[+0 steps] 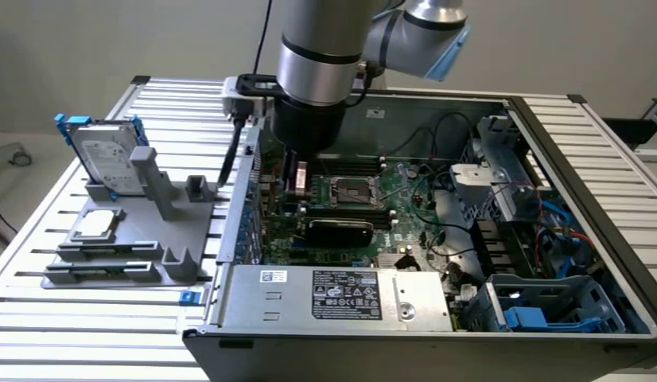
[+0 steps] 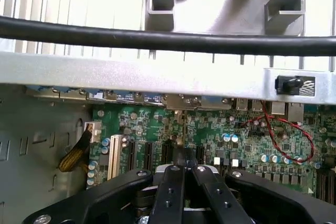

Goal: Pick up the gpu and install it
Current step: 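Press down on the gpu until it lock into place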

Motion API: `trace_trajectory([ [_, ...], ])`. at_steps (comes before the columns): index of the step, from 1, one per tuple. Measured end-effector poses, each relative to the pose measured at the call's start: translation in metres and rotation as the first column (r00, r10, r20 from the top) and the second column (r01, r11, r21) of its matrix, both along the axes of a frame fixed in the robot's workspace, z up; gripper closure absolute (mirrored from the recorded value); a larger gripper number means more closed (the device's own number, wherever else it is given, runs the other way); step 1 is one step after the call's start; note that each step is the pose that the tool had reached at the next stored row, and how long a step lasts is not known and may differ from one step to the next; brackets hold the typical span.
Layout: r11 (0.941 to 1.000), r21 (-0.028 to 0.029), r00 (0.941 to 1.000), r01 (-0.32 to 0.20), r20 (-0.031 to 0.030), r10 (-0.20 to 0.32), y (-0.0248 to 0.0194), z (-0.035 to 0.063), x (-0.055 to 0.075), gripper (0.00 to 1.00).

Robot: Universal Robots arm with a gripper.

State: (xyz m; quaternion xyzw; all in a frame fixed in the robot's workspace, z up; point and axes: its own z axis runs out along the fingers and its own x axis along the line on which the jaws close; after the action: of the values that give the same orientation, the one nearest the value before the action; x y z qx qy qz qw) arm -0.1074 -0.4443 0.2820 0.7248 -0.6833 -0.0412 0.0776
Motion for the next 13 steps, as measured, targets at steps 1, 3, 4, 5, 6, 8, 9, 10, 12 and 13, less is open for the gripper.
trace_trajectory([
  [1,1.0,-0.0011,1.0,0.0,-0.0056,0.0,0.0,0.0,-0.0006,0.89],
  [3,1.0,-0.0031,0.9999,0.0,-0.0162,0.0,0.0,0.0,-0.0016,0.89],
  [4,1.0,-0.0042,0.9998,0.0,-0.0215,0.0,0.0,0.0,-0.0021,0.89],
  [5,1.0,-0.0053,0.9997,0.0,-0.0264,0.0,0.0,0.0,-0.0025,0.89],
  [6,1.0,-0.0063,0.9995,0.0,-0.0304,0.0,0.0,0.0002,-0.0029,0.89],
  [8,1.0,-0.0079,0.9993,0.0,-0.0368,0.0,0.0,0.0006,-0.0034,0.89],
  [9,1.0,-0.0084,0.9992,0.0,-0.0398,0.0,0.0,0.0006,-0.0037,0.89],
  [10,1.0,-0.0091,0.9991,0.0,-0.0428,0.0,0.0,0.0008,-0.0039,0.89],
  [12,0.9999,-0.0104,0.9988,0.0,-0.0487,0.0,0.0,0.0012,-0.0044,0.89],
  [13,0.9999,-0.0109,0.9987,0.0,-0.0518,0.0,0.0,0.0014,-0.0048,0.89],
])
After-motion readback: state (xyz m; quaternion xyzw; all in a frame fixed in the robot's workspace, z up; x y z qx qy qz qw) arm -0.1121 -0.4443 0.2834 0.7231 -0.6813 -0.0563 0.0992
